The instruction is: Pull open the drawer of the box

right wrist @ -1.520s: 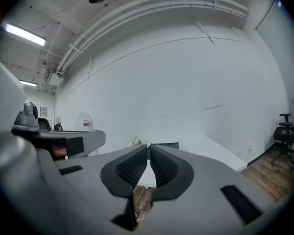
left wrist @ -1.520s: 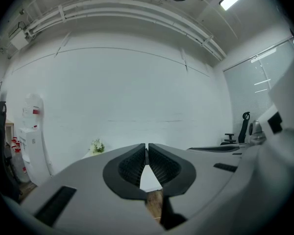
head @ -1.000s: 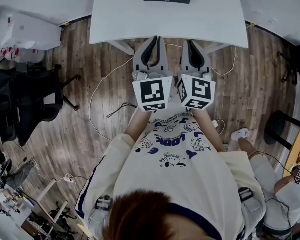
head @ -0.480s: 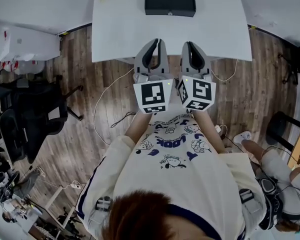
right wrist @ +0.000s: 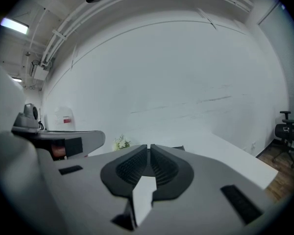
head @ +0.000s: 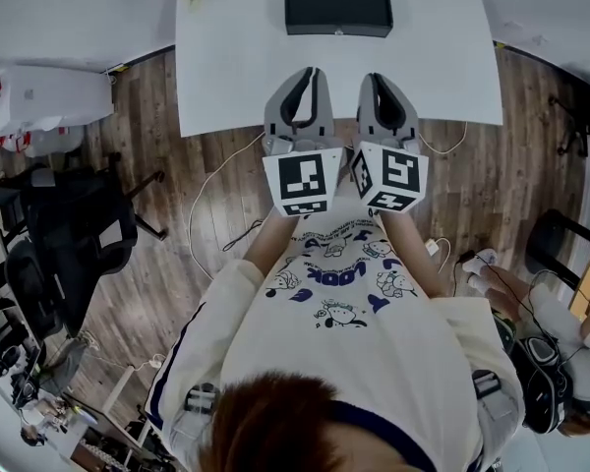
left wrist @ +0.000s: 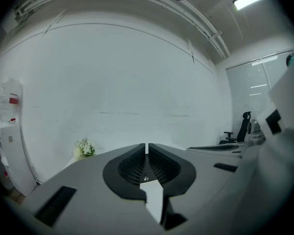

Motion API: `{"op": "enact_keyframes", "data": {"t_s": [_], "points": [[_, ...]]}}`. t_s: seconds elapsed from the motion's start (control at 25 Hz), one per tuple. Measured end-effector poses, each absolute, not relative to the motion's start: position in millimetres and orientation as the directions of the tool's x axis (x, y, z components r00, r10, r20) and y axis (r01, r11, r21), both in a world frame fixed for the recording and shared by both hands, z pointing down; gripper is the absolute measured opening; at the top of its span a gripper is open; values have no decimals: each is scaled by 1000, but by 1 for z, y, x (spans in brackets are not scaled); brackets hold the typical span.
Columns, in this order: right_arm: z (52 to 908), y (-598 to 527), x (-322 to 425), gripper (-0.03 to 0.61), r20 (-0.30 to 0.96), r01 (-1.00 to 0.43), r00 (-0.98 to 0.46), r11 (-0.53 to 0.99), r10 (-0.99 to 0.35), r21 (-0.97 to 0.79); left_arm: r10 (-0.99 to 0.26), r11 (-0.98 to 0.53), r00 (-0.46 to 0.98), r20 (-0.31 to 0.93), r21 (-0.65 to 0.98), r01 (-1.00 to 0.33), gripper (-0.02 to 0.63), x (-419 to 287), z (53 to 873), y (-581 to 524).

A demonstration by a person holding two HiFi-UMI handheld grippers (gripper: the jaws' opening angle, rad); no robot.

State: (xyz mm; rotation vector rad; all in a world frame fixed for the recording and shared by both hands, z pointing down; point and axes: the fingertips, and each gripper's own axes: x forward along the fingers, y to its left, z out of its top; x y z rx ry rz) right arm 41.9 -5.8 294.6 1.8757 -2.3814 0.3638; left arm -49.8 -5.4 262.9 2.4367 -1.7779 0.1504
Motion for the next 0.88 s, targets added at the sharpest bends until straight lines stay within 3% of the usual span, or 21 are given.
{"op": "enact_keyframes", "data": {"t_s": [0.88], "points": [[331,-58,59,40,317,-972,-228,197,-921,-125,-904,-296,312,292,100,-950,29,-37,316,-59]]}}
